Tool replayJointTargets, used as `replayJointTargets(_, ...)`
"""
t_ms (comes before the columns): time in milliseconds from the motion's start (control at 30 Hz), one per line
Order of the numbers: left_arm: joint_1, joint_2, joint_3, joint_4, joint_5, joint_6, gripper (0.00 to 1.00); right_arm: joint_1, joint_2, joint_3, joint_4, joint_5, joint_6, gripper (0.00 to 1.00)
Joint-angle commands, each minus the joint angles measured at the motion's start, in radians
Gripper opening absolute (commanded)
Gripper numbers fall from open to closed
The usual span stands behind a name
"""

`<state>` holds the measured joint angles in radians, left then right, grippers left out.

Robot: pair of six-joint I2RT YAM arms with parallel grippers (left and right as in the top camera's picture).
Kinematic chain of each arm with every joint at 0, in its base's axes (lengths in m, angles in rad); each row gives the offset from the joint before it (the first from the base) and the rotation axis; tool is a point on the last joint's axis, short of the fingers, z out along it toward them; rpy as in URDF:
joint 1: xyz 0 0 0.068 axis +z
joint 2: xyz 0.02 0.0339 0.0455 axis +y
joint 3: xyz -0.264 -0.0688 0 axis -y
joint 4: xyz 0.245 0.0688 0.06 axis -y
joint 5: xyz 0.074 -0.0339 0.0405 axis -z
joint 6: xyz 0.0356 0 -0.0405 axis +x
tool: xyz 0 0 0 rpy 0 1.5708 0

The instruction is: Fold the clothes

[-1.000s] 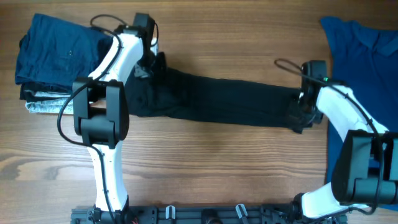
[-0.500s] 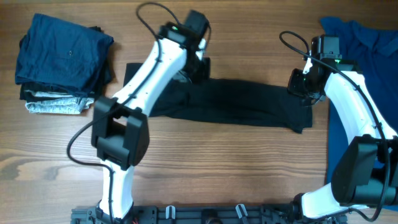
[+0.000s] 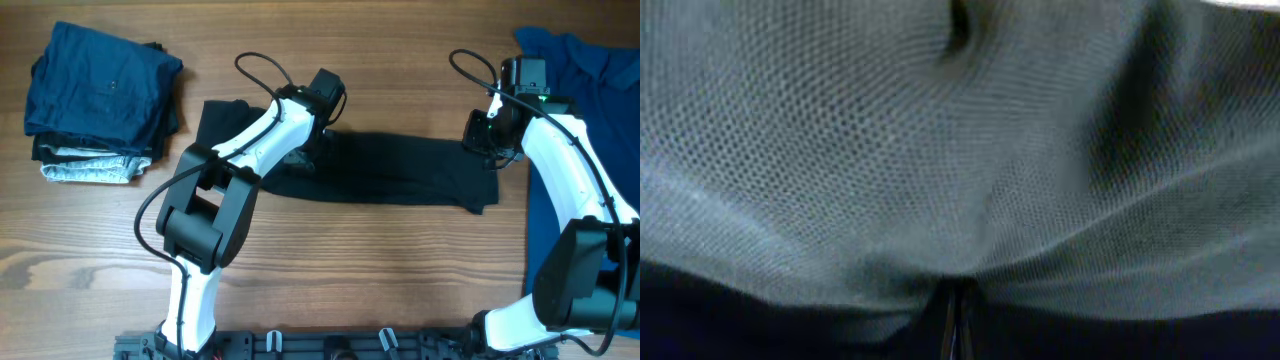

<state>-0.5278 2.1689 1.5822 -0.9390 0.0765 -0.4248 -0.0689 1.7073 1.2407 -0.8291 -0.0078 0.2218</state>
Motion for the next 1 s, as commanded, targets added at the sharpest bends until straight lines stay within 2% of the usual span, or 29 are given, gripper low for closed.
replayJointTargets(0,0.002,-0.019,-0.024,-0.045,-0.026,-0.01,0.04,-0.002,-0.011,0.01,0.002,-0.017,-0.013,0.13)
replayJointTargets(33,0.002,-0.024,-0.024,-0.045,-0.026,-0.01,0.04,-0.002,-0.011,0.01,-0.001,-0.023,-0.013,0.12)
replayJointTargets(67,0.002,-0.03,-0.024,-0.042,-0.026,-0.01,0.04,-0.002,-0.011,0.01,-0.005,-0.072,-0.053,0.07)
replayJointTargets(100,0.002,-0.03,-0.024,-0.039,-0.026,-0.01,0.04,-0.002,-0.011,0.01,-0.005,-0.172,-0.11,0.04)
replayJointTargets(167,0.002,-0.03,-0.024,-0.03,-0.025,-0.01,0.04,-0.002,-0.011,0.001,-0.005,-0.258,-0.122,0.04)
replayJointTargets(233,0.002,-0.03,-0.024,-0.005,-0.025,-0.01,0.04,-0.002,-0.009,-0.054,0.019,-0.253,-0.122,0.04)
replayJointTargets(400,0.002,-0.063,-0.024,0.037,-0.023,-0.009,0.04,-0.002,0.018,-0.293,0.326,-0.17,-0.114,0.04)
replayJointTargets(467,0.002,-0.088,-0.024,0.035,-0.022,-0.009,0.04,-0.002,0.045,-0.335,0.402,-0.168,-0.114,0.04)
replayJointTargets(667,0.002,-0.087,-0.027,-0.012,-0.029,-0.006,0.05,-0.002,0.101,-0.338,0.414,-0.165,-0.111,0.04)
replayJointTargets(767,0.002,-0.087,-0.028,0.011,-0.087,-0.006,0.05,-0.002,0.101,-0.338,0.414,-0.165,-0.11,0.04)
replayJointTargets(967,-0.003,-0.087,-0.067,0.056,-0.089,0.017,0.04,-0.002,0.101,-0.338,0.414,-0.165,-0.111,0.04)
